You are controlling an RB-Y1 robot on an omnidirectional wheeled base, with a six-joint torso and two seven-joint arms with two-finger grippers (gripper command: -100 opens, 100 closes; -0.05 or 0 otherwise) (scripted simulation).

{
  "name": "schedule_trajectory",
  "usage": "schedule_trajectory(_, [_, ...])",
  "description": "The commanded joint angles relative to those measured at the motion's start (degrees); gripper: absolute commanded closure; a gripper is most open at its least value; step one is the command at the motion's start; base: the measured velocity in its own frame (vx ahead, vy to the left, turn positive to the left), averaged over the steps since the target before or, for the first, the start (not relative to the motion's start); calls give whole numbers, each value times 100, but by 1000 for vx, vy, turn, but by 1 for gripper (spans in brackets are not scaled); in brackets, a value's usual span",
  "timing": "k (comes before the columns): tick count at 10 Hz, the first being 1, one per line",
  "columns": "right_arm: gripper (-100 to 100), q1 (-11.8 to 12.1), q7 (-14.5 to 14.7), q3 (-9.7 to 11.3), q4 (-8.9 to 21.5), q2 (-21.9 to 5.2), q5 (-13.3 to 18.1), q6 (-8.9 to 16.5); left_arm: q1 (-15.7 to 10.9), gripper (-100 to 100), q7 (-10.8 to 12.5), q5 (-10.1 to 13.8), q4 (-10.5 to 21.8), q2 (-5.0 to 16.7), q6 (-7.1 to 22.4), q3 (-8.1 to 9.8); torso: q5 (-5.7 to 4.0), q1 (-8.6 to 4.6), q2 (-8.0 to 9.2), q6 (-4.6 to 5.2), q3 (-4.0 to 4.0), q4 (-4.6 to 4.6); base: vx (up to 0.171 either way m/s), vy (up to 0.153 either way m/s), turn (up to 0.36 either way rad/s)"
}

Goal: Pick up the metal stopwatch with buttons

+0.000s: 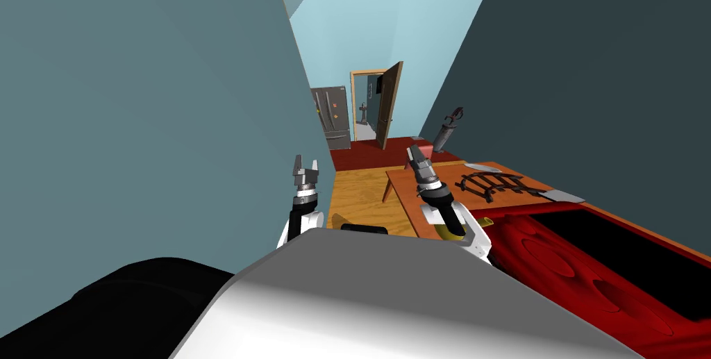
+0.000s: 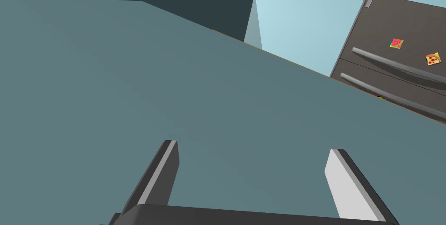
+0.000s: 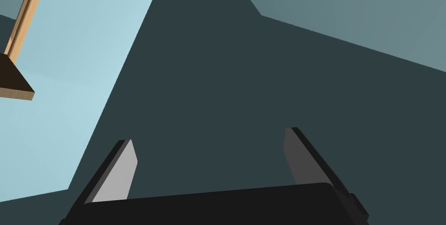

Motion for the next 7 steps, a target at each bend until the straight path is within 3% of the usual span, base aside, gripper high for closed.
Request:
schedule_trajectory(1, [-100,-196,135,120,229,-252,286,134,0,0,0,0,0,0,0,0,0,0,0,0,0,0,-3,25,33])
schedule_trajectory(2, [-100,-196,135,120,229,-252,335,134,0,0,0,0,0,0,0,0,0,0,0,-1,0,0,-7,22,19])
schedule_trajectory(3, [-100,-350,262,241,474,-464,556,204,0,0,0,0,0,0,0,0,0,-1,0,0,0,0,-4,32,31])
schedule_trajectory(6, [-100,-501,392,379,731,-675,895,275,0,0,0,0,0,0,0,0,0,3,-2,-1,-1,-1,-1,29,24])
schedule_trajectory(7, [-100,-650,522,534,927,-885,1127,346,0,0,0,0,0,0,0,0,0,0,-1,1,-1,0,0,27,40])
